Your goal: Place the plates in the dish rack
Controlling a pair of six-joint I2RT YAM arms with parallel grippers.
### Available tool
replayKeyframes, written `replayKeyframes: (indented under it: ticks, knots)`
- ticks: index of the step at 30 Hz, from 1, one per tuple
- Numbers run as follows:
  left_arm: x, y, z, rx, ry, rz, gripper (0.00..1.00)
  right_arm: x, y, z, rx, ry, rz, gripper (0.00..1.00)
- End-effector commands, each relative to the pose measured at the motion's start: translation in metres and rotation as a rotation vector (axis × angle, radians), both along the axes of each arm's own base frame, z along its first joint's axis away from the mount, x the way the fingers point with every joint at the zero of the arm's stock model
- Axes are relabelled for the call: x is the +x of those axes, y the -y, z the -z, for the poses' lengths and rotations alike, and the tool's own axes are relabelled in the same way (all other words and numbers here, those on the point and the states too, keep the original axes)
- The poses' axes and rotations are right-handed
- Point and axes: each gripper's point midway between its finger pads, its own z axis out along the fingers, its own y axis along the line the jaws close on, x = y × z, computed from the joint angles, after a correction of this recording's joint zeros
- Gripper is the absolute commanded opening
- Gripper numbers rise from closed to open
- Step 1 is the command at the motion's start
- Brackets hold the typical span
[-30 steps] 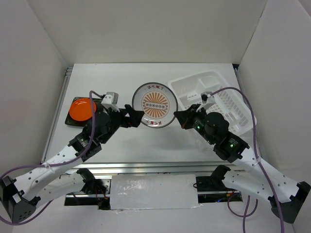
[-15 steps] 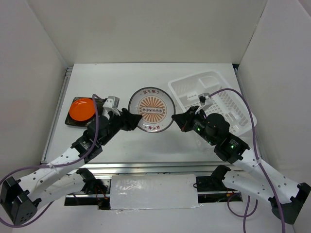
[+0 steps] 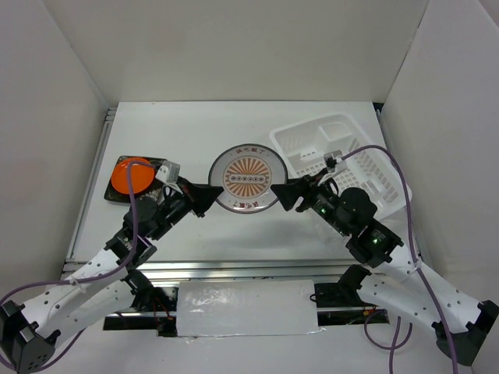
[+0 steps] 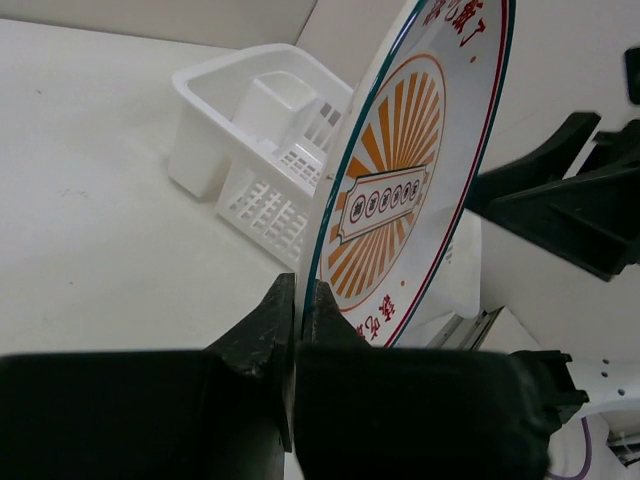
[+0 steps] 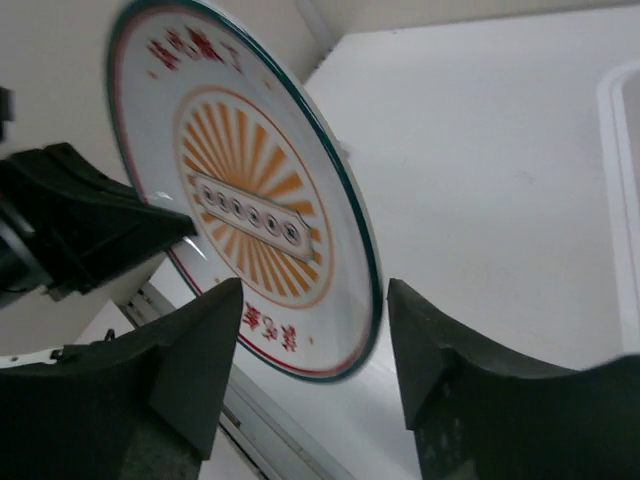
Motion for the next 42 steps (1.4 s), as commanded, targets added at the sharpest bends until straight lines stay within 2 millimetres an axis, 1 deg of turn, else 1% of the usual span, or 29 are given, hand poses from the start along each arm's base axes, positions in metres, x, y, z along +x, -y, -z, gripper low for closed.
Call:
replayKeyframes:
  ticks: [1,4,5,6,7,8,9,10,12,14,15,16,17,19,25,28,29,31,34,35,36,37,38,39,40,41,42]
  knots:
    - [-0.013,0.003,-0.019,-0.038,0.089,0.056,0.00,-0.018,-0.009,-0.054,0.095,0.198,-0.104,0.70]
    - [-0.018,0.006,-0.019,-0.033,0.100,0.087,0.00,-0.019,-0.006,-0.062,0.067,0.250,-0.101,0.79]
    - [-0.020,0.007,-0.019,-0.032,0.103,0.099,0.00,-0.019,-0.005,-0.069,0.062,0.268,-0.098,0.80]
    - [-0.023,0.009,-0.019,-0.032,0.107,0.120,0.00,-0.017,-0.006,-0.068,0.030,0.284,-0.097,0.82]
    - [-0.024,0.011,-0.018,-0.028,0.109,0.131,0.00,-0.019,-0.007,-0.074,0.021,0.305,-0.112,0.82]
    - [-0.025,0.012,-0.018,-0.024,0.111,0.143,0.00,-0.019,-0.008,-0.075,0.005,0.314,-0.120,0.82]
    - [-0.026,0.013,-0.018,-0.021,0.112,0.152,0.00,-0.015,-0.011,-0.071,-0.032,0.317,-0.125,0.82]
    - [-0.026,0.015,-0.016,-0.012,0.110,0.163,0.00,-0.016,-0.012,-0.077,-0.039,0.326,-0.135,0.82]
    - [-0.027,0.018,-0.016,-0.004,0.112,0.176,0.00,-0.011,-0.017,-0.071,-0.087,0.331,-0.148,0.80]
    - [-0.030,0.019,-0.016,-0.002,0.115,0.194,0.00,-0.006,-0.017,-0.070,-0.105,0.329,-0.132,0.77]
    - [-0.030,0.019,-0.017,-0.001,0.118,0.196,0.00,-0.003,-0.018,-0.067,-0.115,0.322,-0.126,0.70]
    - [-0.030,0.018,-0.016,-0.002,0.117,0.191,0.00,-0.003,-0.019,-0.066,-0.119,0.322,-0.127,0.64]
    - [-0.030,0.018,-0.016,-0.001,0.116,0.188,0.00,-0.004,-0.021,-0.064,-0.123,0.319,-0.139,0.56]
    - [-0.028,0.017,-0.016,0.004,0.117,0.180,0.00,-0.006,-0.024,-0.063,-0.125,0.317,-0.161,0.51]
    - [-0.029,0.020,-0.021,0.001,0.125,0.198,0.00,-0.001,-0.031,-0.056,-0.164,0.294,-0.183,0.45]
    - [-0.030,0.020,-0.023,0.005,0.129,0.200,0.00,-0.004,-0.038,-0.057,-0.167,0.299,-0.223,0.43]
    - [-0.030,0.020,-0.025,0.006,0.133,0.203,0.00,-0.003,-0.040,-0.050,-0.184,0.276,-0.231,0.43]
    - [-0.032,0.021,-0.026,0.004,0.137,0.212,0.00,-0.002,-0.042,-0.047,-0.190,0.265,-0.241,0.42]
    - [-0.033,0.019,-0.028,0.001,0.145,0.210,0.00,-0.002,-0.046,-0.040,-0.205,0.247,-0.263,0.30]
    - [-0.033,0.019,-0.028,0.003,0.144,0.208,0.00,-0.001,-0.048,-0.037,-0.214,0.239,-0.270,0.15]
    - [-0.032,0.018,-0.027,0.008,0.141,0.200,0.00,0.001,-0.048,-0.037,-0.213,0.228,-0.266,0.02]
    - [-0.032,0.019,-0.025,0.012,0.137,0.200,0.00,0.004,-0.048,-0.037,-0.205,0.225,-0.246,0.00]
    - [-0.030,0.019,-0.025,0.015,0.134,0.197,0.05,0.004,-0.047,-0.038,-0.200,0.225,-0.240,0.00]
    - [-0.026,0.018,-0.021,0.023,0.111,0.179,0.32,0.004,-0.048,-0.037,-0.200,0.226,-0.243,0.00]
    - [-0.024,0.018,-0.019,0.027,0.099,0.171,0.48,0.005,-0.047,-0.038,-0.201,0.221,-0.236,0.00]
    - [-0.021,0.018,-0.019,0.032,0.081,0.158,0.60,0.008,-0.045,-0.039,-0.203,0.214,-0.217,0.00]
    - [-0.018,0.017,-0.012,0.056,0.046,0.142,0.75,0.009,-0.042,-0.044,-0.201,0.210,-0.203,0.00]
